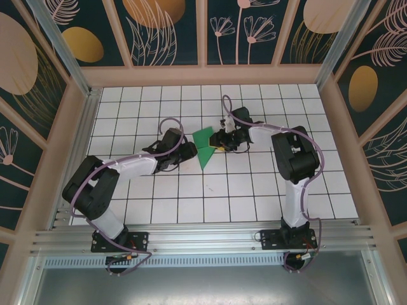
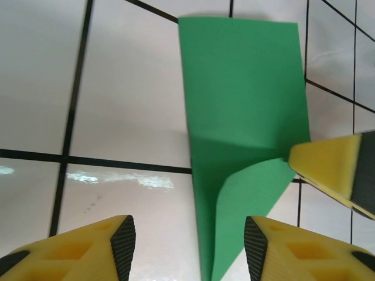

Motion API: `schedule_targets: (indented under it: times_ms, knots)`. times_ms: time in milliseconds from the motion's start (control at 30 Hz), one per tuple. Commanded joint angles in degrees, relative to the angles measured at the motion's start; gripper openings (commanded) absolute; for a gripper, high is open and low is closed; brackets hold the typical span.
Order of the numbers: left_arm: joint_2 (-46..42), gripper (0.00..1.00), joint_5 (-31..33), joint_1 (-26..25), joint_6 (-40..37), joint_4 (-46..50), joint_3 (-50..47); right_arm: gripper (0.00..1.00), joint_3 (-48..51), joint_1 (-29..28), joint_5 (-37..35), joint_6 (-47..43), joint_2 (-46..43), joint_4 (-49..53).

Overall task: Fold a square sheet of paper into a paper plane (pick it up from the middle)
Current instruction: Move the paper to the center of the table.

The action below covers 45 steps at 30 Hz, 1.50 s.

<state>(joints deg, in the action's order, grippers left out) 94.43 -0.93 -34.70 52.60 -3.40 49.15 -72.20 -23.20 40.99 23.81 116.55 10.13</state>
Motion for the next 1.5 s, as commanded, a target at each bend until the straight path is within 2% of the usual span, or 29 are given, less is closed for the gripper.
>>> schedule_targets:
  times_ms: [0, 133, 333, 433, 533, 700, 900, 1000, 1167, 1300, 1467]
  knots:
    - [-2.1, 0.56, 1.0, 1.1, 1.3, -0.9, -1.1, 0.37, -0.4, 0.2, 4.8, -1.4, 0.7, -2.6]
    - [-3.1, 0.60, 0.8, 1.5, 1.1, -1.2, -2.1, 0.20, -0.3, 0.3, 4.6, -0.8, 0.7, -2.8]
    - [-4.8, 0.70, -0.5, 1.7, 0.6, -3.9, -4.6, 0.07, 3.0, 0.1, 1.6, 3.3, -1.3, -5.7]
    - [-5.5, 0.74, -2.7, 1.7, -0.8, -6.3, -5.9, 0.06, 6.1, -0.2, -1.8, 6.6, -4.4, -7.4]
    - [-6.0, 0.76, -4.2, 0.8, -3.7, -7.6, -6.7, 0.05, 10.0, -1.0, -8.3, 11.2, -8.8, -7.4]
    - [-6.5, 0.85, -0.9, -4.5, -10.4, -8.1, -7.1, 0.04, 18.5, -3.3, -18.2, 23.1, -17.7, -6.5]
    - [-6.7, 0.90, 0.1, -10.9, -17.3, -13.9, -8.7, 0.02, 23.1, -6.6, -29.3, 35.5, -26.2, 1.5]
    - [-6.7, 0.84, -1.1, -13.9, -20.6, -18.1, -10.2, 0.01, 23.4, -7.8, -32.9, 39.3, -28.4, 4.3]
    - [-4.6, 0.63, -4.5, -15.7, -25.4, -24.7, -11.5, 0.00, 24.1, -7.8, -32.5, 43.5, -28.6, 4.5]
    - [-3.3, 0.56, -5.2, -15.6, -28.0, -27.7, -11.7, 0.00, 23.5, -7.8, -31.7, 44.4, -28.2, 4.9]
    - [0.7, 0.48, -9.4, -15.7, -31.5, -29.6, -10.1, 0.00, 22.6, -7.8, -30.1, 45.2, -27.6, 5.0]
